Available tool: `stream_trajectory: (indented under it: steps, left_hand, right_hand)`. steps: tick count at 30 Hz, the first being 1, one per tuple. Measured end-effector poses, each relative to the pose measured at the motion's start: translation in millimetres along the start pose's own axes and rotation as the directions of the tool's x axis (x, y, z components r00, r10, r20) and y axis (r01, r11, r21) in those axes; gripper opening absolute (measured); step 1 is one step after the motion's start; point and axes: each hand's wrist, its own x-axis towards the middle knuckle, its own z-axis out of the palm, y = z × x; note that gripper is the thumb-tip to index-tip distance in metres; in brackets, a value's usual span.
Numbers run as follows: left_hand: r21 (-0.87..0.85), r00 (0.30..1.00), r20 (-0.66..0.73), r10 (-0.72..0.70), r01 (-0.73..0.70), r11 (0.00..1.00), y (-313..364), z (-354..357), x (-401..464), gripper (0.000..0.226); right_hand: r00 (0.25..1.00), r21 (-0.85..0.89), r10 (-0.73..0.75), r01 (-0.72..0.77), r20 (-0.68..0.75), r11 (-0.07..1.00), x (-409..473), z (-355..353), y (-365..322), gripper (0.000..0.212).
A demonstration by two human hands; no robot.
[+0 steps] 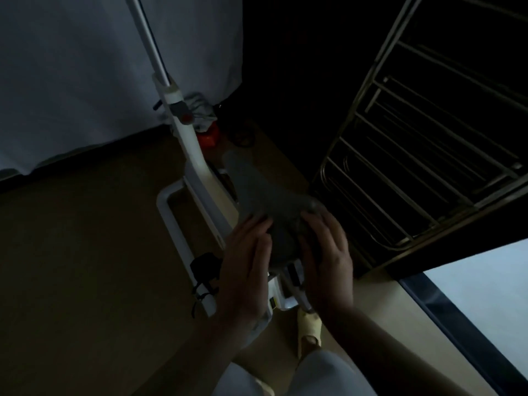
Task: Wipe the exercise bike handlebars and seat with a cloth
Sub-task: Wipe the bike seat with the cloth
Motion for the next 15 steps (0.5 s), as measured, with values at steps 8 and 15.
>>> stream_trajectory:
  steps: [8, 15]
  left_hand:
    - [0.223, 0.991, 0.036, 0.129, -0.134, 0.966, 0.6, 15.0, 21.9, 0.046]
    - [0.353, 0.981, -0.066, 0.185, -0.150, 0.923, 2.7, 25.4, 20.5, 0.038]
  right_hand:
    - [0.973, -0.079, 0.099, -0.084, 0.208, 0.993, 10.0, -2.9, -20.2, 0.054]
    - [0.914, -0.227, 0.158, -0.076, 0.373, 0.971, 62.5, -0.2, -6.7, 0.048]
